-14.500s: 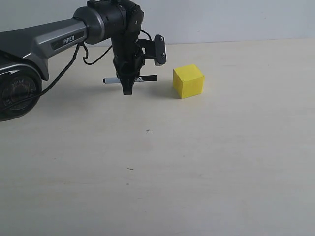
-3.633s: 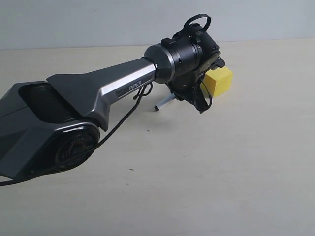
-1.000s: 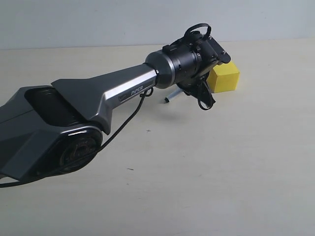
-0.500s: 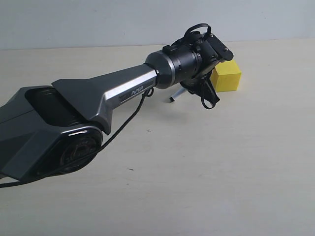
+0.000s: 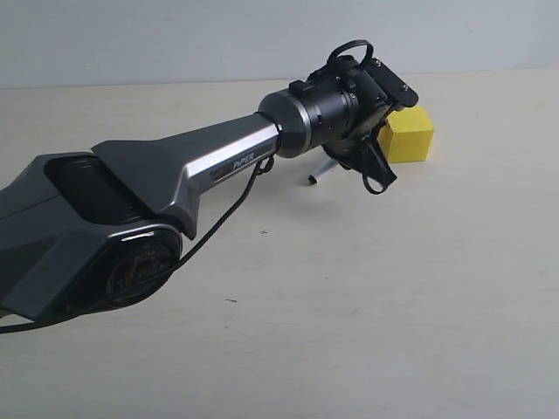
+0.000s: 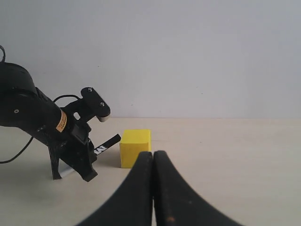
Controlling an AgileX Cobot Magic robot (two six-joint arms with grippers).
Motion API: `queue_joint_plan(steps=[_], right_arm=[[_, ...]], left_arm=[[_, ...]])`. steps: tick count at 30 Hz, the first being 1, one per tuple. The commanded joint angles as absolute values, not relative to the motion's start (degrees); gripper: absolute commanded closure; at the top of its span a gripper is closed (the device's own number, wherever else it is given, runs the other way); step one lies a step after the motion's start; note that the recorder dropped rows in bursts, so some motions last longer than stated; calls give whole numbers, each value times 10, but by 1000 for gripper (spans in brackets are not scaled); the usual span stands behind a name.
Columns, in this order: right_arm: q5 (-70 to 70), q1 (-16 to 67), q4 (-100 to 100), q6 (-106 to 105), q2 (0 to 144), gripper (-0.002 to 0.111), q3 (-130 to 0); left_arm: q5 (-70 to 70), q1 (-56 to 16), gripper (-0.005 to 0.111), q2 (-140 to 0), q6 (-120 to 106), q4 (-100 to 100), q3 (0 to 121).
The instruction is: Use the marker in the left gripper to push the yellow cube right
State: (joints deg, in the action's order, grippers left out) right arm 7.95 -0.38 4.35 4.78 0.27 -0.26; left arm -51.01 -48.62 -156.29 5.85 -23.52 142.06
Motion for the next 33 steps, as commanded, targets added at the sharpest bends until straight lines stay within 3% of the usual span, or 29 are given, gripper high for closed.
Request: queue_joint_plan(steps=[1, 16, 21, 27, 29, 33], right_arm=[[77, -3, 44, 48, 0, 108, 0], [77, -3, 44, 48, 0, 108, 0], [77, -3, 44, 48, 0, 108, 0], [77, -3, 44, 48, 0, 108, 0], [77, -3, 44, 48, 0, 108, 0], [77, -3, 44, 48, 0, 108, 0]], left_arm=[[-535, -486, 107, -1537, 64, -239, 1421], [-678, -487, 107, -1422, 124, -192, 1387], [-582, -493, 107, -1311, 192, -199, 1195], [-259, -475, 107, -1111, 365, -205, 791], [-210, -458, 107, -1092, 427, -204, 736], [-269, -450, 107, -1095, 423, -201, 713]])
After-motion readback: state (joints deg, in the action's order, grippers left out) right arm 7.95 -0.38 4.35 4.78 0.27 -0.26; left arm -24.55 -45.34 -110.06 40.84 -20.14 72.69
